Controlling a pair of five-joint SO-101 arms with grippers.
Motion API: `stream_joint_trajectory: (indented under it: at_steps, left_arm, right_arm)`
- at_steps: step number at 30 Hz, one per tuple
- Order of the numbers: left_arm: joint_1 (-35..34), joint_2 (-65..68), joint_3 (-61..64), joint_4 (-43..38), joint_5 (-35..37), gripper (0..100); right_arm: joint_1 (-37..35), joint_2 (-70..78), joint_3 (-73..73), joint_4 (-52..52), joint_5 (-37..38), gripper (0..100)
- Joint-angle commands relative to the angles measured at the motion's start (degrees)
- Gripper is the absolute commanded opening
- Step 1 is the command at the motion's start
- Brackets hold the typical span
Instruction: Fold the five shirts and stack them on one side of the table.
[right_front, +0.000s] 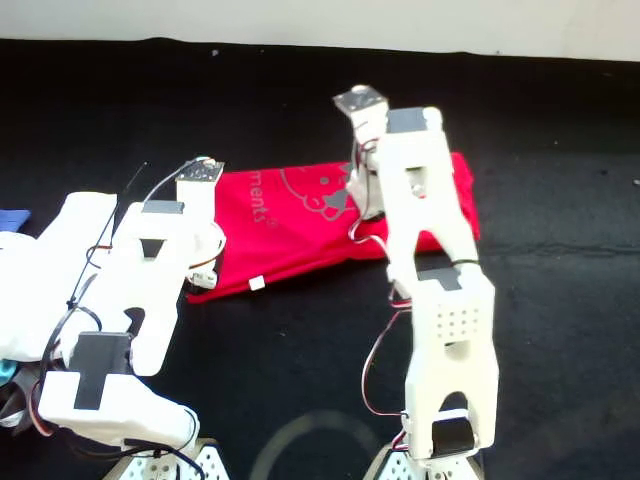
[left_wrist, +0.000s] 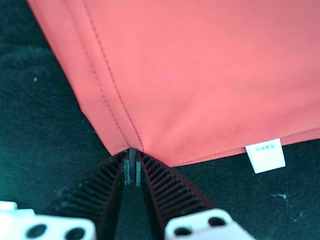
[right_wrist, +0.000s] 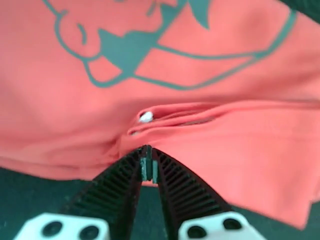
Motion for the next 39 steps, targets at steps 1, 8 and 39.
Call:
stream_joint_trajectory:
  at_steps: [1,8,39]
  left_arm:
    - [-0.13,0.13,0.13,-1.85,0.53,1]
    - [-0.13,0.13,0.13,-1.85,0.53,1]
    - [-5.76,-25.98,-1.27,8.35,3.96,9]
  right_arm:
    - [-2.42,-0.57,-0.13,-2.07,0.7,0.7]
    - [-3.03,-0.04,2.07,-3.21,0.79,0.7]
    - [6.37,-25.45,-3.03,10.68,0.88,0.6]
